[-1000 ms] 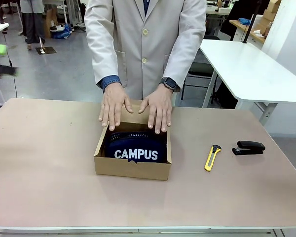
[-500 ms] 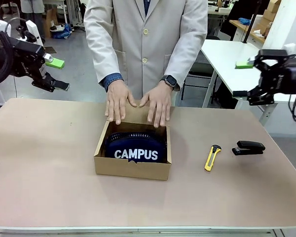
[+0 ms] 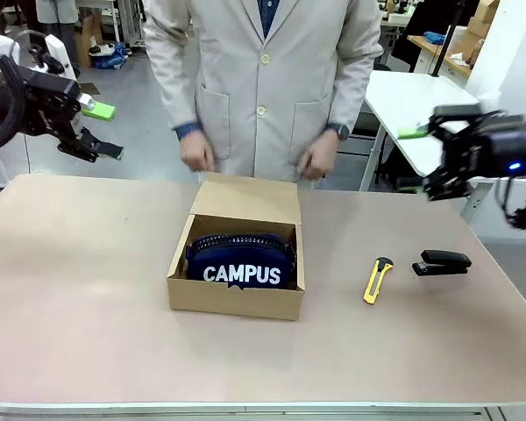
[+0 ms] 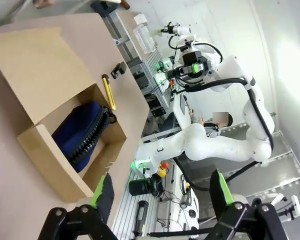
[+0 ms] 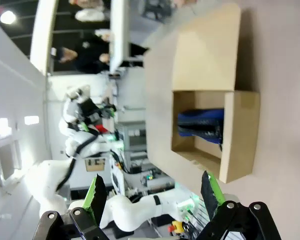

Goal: Pack the item into the box.
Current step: Close the Mailer Box.

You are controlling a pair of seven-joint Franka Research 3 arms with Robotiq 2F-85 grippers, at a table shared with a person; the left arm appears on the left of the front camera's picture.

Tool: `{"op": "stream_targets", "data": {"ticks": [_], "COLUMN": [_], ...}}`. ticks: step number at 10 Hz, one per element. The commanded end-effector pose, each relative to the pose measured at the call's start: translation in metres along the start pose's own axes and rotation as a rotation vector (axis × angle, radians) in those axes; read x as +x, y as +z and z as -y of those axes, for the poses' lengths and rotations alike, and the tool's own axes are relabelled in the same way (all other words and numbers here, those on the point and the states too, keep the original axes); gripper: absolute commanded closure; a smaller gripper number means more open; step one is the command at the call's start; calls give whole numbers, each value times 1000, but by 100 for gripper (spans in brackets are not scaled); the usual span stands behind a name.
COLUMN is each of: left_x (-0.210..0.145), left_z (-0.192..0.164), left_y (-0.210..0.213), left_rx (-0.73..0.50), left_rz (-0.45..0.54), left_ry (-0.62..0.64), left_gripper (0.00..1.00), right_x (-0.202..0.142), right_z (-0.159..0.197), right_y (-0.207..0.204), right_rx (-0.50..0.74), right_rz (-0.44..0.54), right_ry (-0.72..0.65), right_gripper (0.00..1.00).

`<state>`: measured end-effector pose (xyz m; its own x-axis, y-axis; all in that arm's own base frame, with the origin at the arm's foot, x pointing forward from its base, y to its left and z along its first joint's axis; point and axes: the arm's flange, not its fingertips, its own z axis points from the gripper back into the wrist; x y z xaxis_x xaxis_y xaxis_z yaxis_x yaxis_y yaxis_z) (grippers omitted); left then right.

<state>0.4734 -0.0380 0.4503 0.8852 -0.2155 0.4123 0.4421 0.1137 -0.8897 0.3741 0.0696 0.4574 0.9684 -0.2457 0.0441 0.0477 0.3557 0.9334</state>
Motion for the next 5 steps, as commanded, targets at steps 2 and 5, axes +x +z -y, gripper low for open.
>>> {"op": "stream_targets", "data": {"ticks": [2, 5], "left_x": [44, 64], "left_z": [-73, -142], "left_y": [-29, -53], "left_rx": [32, 30], "left_rz": [-100, -59], "left_ry": [128, 296], "left_gripper": [0, 0], "right_x": [60, 74], "right_z": [48, 81], "right_y": [-82, -104], "right_rx": [-94, -71], "right_rz": [-60, 86], "right_ry": [-59, 0], "right_gripper": [0, 0]}}
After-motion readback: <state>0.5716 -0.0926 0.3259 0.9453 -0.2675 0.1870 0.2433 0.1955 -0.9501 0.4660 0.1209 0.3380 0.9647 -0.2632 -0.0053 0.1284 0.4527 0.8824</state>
